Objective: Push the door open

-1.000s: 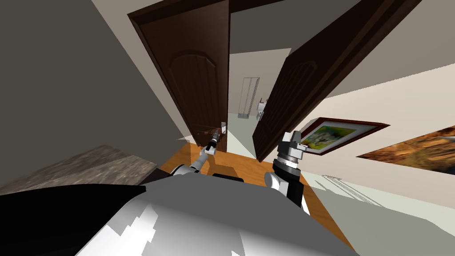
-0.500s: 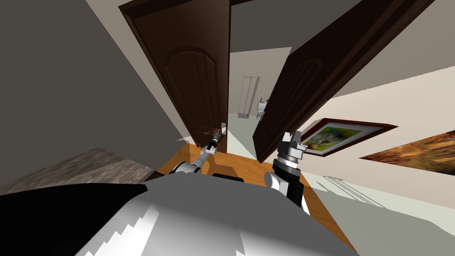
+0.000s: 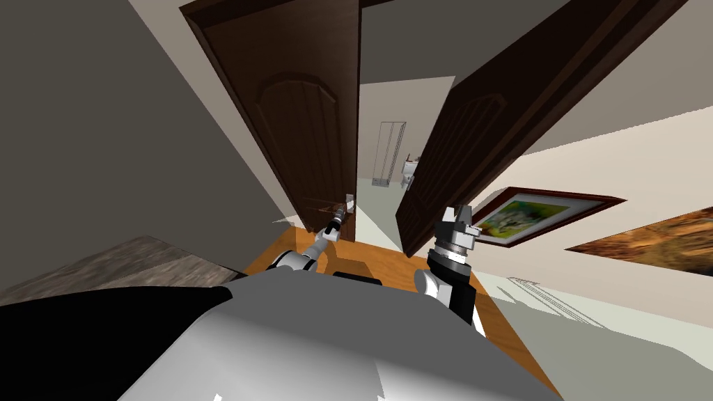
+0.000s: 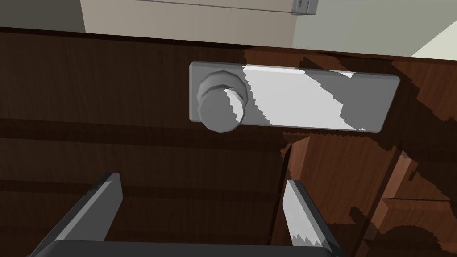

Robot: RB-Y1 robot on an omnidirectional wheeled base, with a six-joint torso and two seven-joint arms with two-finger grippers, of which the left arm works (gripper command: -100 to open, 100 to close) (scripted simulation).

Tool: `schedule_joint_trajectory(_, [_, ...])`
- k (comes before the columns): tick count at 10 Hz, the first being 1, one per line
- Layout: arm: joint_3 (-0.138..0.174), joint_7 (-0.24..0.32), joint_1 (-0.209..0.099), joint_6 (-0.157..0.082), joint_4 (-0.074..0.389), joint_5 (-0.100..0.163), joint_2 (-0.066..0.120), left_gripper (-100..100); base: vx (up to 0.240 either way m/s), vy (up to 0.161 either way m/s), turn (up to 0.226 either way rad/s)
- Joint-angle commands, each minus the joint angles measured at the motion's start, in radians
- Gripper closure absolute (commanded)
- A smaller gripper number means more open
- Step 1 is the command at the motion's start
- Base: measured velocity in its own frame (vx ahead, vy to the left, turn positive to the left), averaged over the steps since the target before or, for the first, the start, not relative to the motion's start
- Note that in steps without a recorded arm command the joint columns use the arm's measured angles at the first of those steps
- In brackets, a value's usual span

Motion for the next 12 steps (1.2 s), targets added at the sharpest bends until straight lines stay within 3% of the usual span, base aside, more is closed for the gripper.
schedule_joint_trajectory(1, [0.002,-0.001,0.002,0.001,-0.004,0.0,0.002,-100,0.189,-0.009,-0.018])
schedule_joint_trajectory(8, [0.013,-0.003,0.0,-0.004,0.006,0.003,0.006,-100,0.182,-0.018,-0.021])
schedule_joint_trajectory(9, [0.013,-0.003,0.0,-0.004,0.006,0.003,0.006,100,-0.011,0.002,0.004])
schedule_joint_trajectory(12, [0.013,-0.003,0.0,-0.004,0.006,0.003,0.006,100,-0.013,0.004,-0.009])
